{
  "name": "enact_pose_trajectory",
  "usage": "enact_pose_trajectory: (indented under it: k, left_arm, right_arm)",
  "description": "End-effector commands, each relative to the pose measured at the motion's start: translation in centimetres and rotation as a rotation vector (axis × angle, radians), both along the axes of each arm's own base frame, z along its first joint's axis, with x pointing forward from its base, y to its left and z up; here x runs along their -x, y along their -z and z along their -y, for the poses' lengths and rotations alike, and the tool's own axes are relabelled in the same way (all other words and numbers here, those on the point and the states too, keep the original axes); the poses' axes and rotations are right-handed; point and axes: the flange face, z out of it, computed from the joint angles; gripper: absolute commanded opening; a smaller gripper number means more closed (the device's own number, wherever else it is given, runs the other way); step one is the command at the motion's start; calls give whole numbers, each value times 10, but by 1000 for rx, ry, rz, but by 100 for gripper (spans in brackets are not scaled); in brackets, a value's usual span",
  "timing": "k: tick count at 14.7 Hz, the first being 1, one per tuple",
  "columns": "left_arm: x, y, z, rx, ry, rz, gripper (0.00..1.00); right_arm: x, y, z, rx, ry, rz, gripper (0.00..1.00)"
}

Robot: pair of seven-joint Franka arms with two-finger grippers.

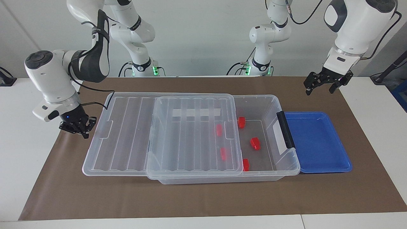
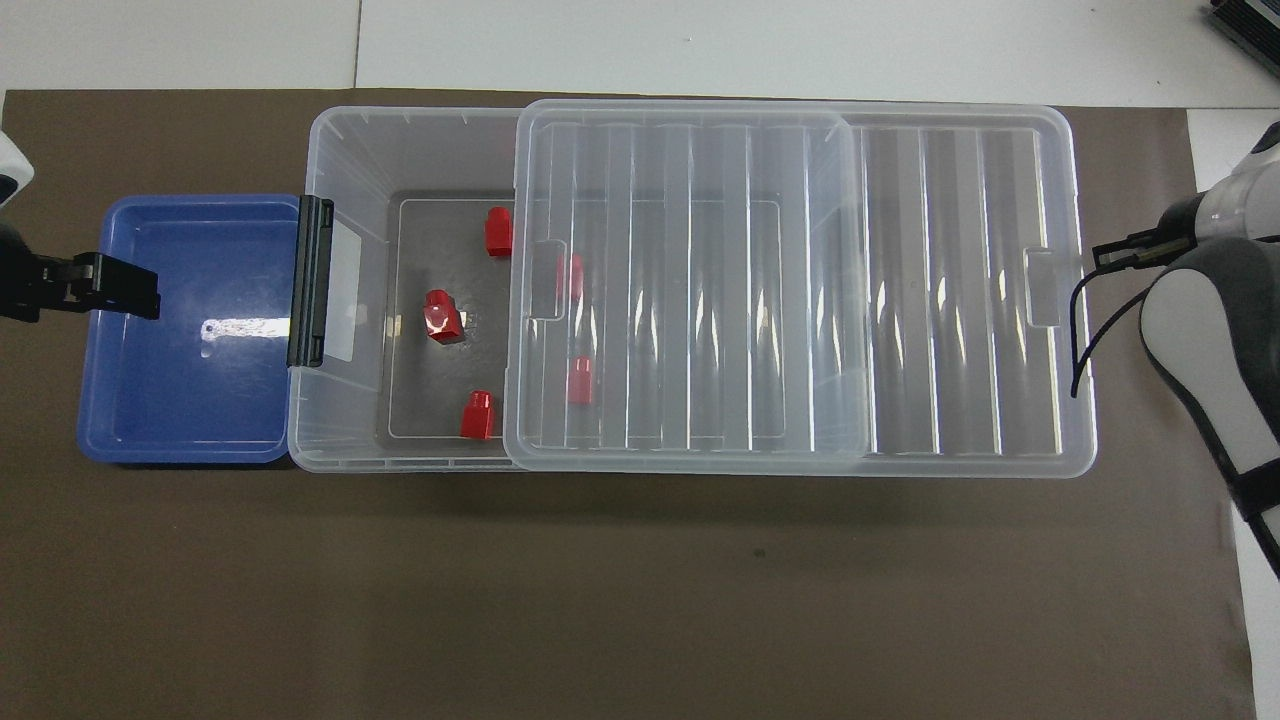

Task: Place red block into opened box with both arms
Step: 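Move the right gripper back onto the clear lid's edge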

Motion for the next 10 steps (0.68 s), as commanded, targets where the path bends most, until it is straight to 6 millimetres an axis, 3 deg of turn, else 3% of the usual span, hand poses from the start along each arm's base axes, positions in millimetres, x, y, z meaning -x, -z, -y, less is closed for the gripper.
enact_pose_trajectory:
  k: [1,3,10]
  left_arm:
    - [6,-4,0,6,17,6,100]
    - [6,-4,-6,6,8,6,100]
    - [5,-6,-12,6,14,8,100]
  right_arm:
    - [-6,5,-8,-71,28,22,0]
    - [-8,6,-33,-84,29,21,0]
    - [-13,8,-90,-107,70,28,0]
